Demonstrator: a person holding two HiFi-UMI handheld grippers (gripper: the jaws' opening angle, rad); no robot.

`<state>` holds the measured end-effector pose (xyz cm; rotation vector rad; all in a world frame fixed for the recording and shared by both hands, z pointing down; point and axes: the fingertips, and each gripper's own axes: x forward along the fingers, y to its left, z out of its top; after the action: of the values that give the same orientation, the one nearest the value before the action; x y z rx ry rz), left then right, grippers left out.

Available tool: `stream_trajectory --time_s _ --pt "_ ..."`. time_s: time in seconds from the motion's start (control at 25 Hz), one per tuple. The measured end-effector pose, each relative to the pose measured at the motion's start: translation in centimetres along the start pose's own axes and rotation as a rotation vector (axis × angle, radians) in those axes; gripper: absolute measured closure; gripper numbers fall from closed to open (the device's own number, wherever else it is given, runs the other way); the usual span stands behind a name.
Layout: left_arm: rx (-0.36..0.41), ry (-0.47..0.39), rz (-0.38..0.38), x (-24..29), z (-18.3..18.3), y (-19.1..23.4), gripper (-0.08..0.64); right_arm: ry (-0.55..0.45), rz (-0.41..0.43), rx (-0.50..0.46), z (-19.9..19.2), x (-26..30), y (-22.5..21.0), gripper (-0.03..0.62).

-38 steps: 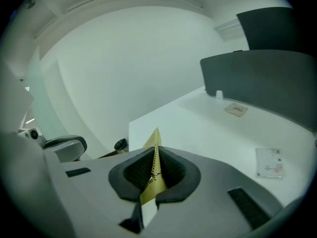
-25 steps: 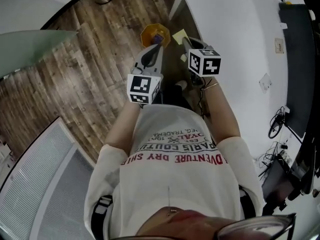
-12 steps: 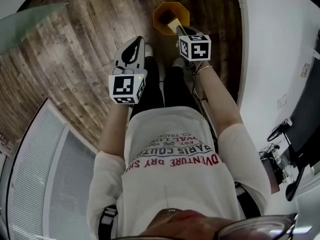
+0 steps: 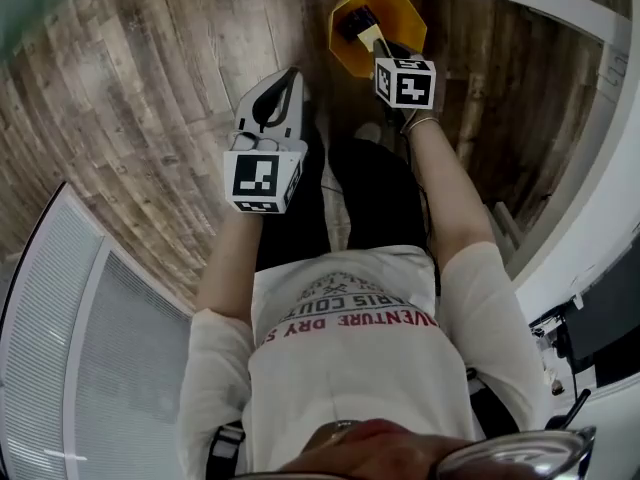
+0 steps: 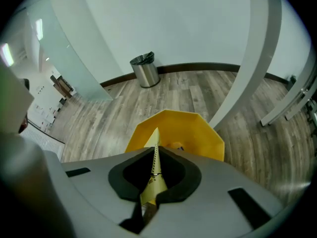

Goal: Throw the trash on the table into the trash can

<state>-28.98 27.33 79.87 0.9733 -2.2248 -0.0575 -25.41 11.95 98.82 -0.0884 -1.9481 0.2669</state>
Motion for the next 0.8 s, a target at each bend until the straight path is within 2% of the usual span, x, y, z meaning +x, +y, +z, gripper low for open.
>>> stream_trajectory --time_s 0.2,0.24,0.28,0.36,0.56,0.72,0.8 --pt "-0.009 0.005 0.022 3.2 -3.2 1.7 0.537 0.081 0.071 -0.024 -2.1 5.0 -0.7 0.558" --pt "-0.012 0.001 0.024 3.6 -3.3 1.9 0.537 0.088 0.089 -0.017 -2.2 5.6 -0.7 0.500" --pt "-0.016 -0.003 0.028 3.8 -3.4 2.0 0.538 0.098 0.112 -0.006 -2.5 6.1 -0.6 0.412" --pt "-0.027 -0.007 0.035 4.2 -3.4 1.9 0.537 0.115 0.136 0.008 -3.0 6.3 -0.6 0.359" --pt "-0.033 -0.004 0.029 3.6 -2.4 0.1 0.537 0.094 0.110 -0.053 -2.2 4.3 -1.0 0.344" --pt "-0.048 -0.004 0.011 2.4 -0.3 -1.7 0.537 0.083 0.110 -0.063 -0.6 1.9 -0.5 0.345" --pt "-0.053 -0.016 0.007 1.4 1.3 -2.5 0.537 0.063 0.093 -0.086 0.6 -0.2 0.0 0.386"
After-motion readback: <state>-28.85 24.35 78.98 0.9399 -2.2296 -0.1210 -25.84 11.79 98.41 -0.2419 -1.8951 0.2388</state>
